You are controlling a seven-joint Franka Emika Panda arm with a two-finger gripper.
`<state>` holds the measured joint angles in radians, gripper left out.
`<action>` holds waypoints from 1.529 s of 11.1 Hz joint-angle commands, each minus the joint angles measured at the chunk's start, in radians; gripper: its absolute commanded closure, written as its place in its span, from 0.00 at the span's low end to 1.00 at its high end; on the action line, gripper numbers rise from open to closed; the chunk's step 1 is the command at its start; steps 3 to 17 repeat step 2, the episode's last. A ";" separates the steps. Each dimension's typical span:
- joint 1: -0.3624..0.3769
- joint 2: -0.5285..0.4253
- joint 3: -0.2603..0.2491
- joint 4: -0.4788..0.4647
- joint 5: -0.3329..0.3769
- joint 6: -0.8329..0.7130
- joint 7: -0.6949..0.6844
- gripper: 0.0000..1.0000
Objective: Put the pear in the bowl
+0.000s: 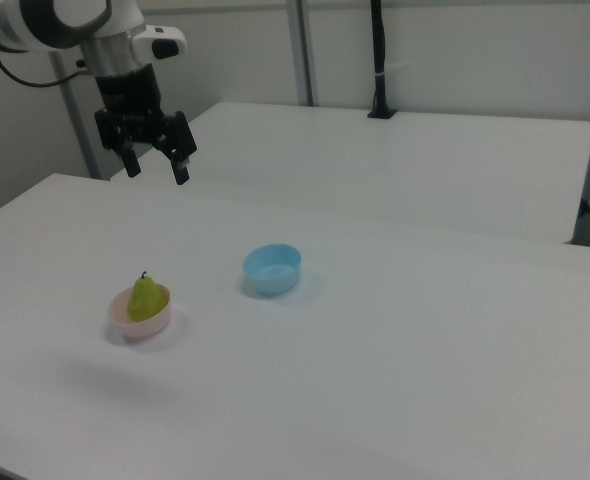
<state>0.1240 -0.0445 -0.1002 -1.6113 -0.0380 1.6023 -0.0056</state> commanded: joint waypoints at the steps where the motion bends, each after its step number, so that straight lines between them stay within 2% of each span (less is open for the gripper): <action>1: -0.004 -0.006 0.005 0.002 0.017 -0.047 -0.013 0.00; 17: -0.003 -0.006 0.004 0.002 0.017 -0.047 -0.011 0.00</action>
